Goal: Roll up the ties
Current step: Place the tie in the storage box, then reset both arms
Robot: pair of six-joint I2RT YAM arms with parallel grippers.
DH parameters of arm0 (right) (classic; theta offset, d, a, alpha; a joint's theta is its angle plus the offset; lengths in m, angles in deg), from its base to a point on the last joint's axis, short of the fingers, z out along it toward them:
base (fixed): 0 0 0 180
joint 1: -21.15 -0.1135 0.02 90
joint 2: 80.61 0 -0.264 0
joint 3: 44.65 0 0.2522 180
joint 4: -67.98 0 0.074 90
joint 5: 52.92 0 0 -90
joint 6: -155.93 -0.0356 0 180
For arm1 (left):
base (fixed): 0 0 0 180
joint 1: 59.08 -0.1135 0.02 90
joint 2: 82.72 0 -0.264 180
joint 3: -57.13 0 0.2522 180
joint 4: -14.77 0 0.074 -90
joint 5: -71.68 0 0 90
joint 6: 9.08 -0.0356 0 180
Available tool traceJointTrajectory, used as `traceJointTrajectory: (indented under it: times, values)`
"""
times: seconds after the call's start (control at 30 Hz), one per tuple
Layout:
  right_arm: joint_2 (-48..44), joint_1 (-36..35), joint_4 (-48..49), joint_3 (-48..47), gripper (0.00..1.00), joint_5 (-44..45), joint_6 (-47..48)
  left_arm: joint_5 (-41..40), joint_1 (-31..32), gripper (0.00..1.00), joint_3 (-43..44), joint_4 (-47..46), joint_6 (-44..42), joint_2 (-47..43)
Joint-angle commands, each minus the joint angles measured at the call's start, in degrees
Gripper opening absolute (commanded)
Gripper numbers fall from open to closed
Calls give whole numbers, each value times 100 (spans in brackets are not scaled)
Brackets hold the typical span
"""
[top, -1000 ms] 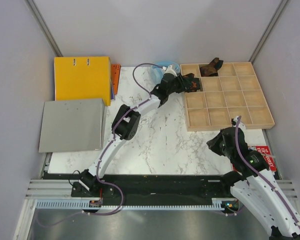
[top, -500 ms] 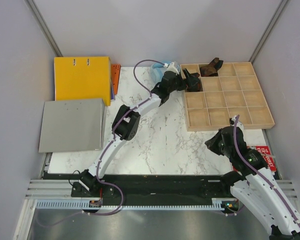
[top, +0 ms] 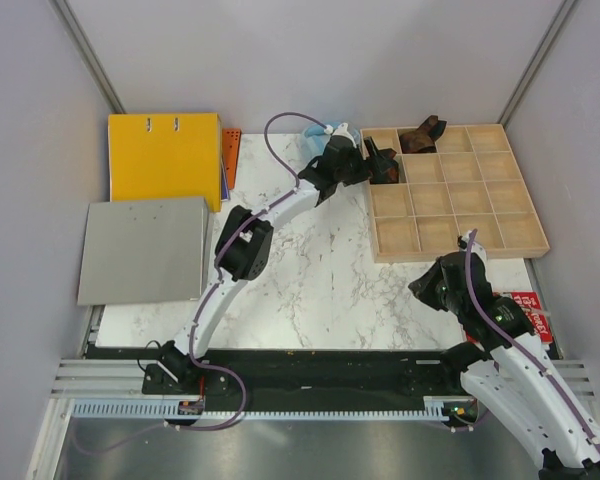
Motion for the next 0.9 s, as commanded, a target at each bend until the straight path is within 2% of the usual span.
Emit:
traceJointTrajectory:
  times: [0.0,0.07,0.2,0.4,0.6,0.63,0.7,0.8,0.87]
  values:
    - [12,11,-21,-294,19,-4,49,-228,32,100,-52,828,-266,-644]
    - [12,19,-47,-347,26,-4,93,-263,32,100,-79,1154,-292,-846]
    - [73,11,-109,-452,32,-39,190,-255,32,100,-429,1365,-345,-1408]
    - [109,19,23,-620,43,-363,471,-351,32,100,-1843,1374,-565,-2734]
    - [82,11,497,-427,54,-1196,655,-658,14,100,-3926,1356,-679,-4342]
    - [74,19,593,-296,56,-1347,673,-833,-3,100,-4494,1356,-697,-4545]
    - [82,11,787,-172,57,-1515,682,-1001,-21,100,-5068,1356,-732,-5227]
    - [161,19,989,-5,59,-1805,673,-1265,-135,100,-6367,1356,-767,-6159]
    - [214,2,1121,48,59,-1963,656,-1441,-249,100,-6835,1374,-802,-6662]
